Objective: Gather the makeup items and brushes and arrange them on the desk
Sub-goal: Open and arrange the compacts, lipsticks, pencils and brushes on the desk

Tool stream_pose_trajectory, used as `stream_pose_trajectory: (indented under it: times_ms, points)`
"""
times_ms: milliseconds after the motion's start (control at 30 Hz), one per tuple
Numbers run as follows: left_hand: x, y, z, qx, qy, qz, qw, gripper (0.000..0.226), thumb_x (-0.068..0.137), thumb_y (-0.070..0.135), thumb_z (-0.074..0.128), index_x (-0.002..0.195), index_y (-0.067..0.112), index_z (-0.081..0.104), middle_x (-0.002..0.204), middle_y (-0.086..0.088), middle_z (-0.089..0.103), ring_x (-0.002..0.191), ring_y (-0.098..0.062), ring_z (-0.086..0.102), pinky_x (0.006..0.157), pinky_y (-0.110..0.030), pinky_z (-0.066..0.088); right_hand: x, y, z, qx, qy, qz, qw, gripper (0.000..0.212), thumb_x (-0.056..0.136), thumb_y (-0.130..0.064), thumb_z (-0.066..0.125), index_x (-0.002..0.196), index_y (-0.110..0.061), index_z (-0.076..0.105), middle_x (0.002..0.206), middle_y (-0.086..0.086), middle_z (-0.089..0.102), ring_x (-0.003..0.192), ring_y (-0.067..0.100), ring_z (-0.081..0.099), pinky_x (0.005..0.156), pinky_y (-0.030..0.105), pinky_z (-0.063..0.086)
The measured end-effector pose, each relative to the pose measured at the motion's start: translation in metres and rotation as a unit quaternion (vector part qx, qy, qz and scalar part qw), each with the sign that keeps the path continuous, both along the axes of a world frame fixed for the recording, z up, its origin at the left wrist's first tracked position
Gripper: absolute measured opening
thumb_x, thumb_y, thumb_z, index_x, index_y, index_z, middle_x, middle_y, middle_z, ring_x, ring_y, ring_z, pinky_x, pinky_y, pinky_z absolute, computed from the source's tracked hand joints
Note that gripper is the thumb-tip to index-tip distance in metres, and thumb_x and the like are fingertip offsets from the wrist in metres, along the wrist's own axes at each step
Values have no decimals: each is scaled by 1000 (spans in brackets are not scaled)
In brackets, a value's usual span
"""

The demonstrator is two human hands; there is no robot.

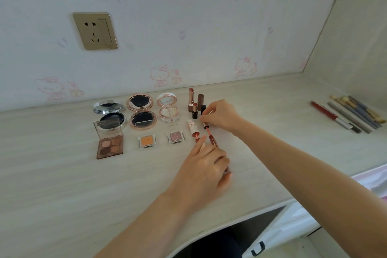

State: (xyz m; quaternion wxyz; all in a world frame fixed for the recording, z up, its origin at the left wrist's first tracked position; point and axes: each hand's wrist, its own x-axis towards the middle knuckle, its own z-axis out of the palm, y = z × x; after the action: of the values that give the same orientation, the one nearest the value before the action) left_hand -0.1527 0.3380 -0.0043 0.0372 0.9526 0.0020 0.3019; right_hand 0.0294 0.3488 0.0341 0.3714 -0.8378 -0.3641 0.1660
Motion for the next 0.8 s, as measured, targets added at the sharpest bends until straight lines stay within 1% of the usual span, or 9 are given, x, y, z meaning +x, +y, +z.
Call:
stream_pose_trajectory:
  times_ms: [67,133,200,267,400,467,600,700,800]
  points:
    - [-1,0,1,-7,3,4,1000,13,83,26,63,87,17,72,95,5,68,95,-14,61,116,-40,26,1,2,-4,-7,-14,-9,1000,12,77,-25,75,80,-13,72,77,0,66,77,16,60,68,28,49]
    - [-1,1,1,-11,6,6,1000,13,82,26,64,86,17,72,93,5,69,93,-13,61,116,-41,26,0,4,-8,-13,-25,-18,999,15,75,-28,77,78,-14,72,81,2,69,77,16,62,66,27,50]
    - [-2,1,1,-15,4,5,1000,12,80,26,66,86,17,73,91,5,69,91,-13,61,114,-42,29,-1,7,-11,-19,-38,-23,999,15,74,-31,78,76,-19,70,79,0,69,75,14,62,60,24,47]
    - [-2,2,0,-18,1,2,1000,12,79,25,68,85,16,73,90,5,69,88,-14,60,113,-42,32,-2,8,-13,-21,-46,-24,998,15,74,-34,77,76,-22,69,78,-3,68,74,11,61,58,23,45]
    - [-3,3,1,-10,8,7,1000,14,81,27,66,87,18,73,92,6,69,92,-14,60,113,-41,31,-4,8,-16,-23,-56,-23,998,14,75,-35,75,75,-25,66,76,-6,66,71,9,60,55,21,43]
    - [-4,4,0,-12,9,5,1000,14,81,28,66,88,17,73,95,5,68,94,-14,59,111,-41,33,-5,6,-16,-24,-58,-18,998,14,77,-36,73,76,-24,66,75,-7,66,71,9,60,55,22,44]
    - [-4,3,0,-20,11,8,1000,16,80,28,68,91,17,73,106,3,67,101,-15,59,110,-41,35,-5,1,-11,-19,-55,-5,998,13,78,-33,71,80,-19,71,79,-4,68,77,12,62,64,26,49]
    - [-5,3,2,-21,11,6,1000,17,79,29,68,92,18,72,104,4,68,101,-14,60,110,-38,35,-5,-6,-8,-2,-49,10,999,7,82,-24,67,84,-20,72,87,-5,70,89,12,62,73,23,48]
    - [-6,4,3,-20,13,1,1000,18,78,29,69,91,17,72,101,5,68,98,-15,61,107,-31,34,-4,-17,-4,7,-51,18,999,14,86,-19,62,93,-17,74,92,-4,71,95,13,61,85,26,48]
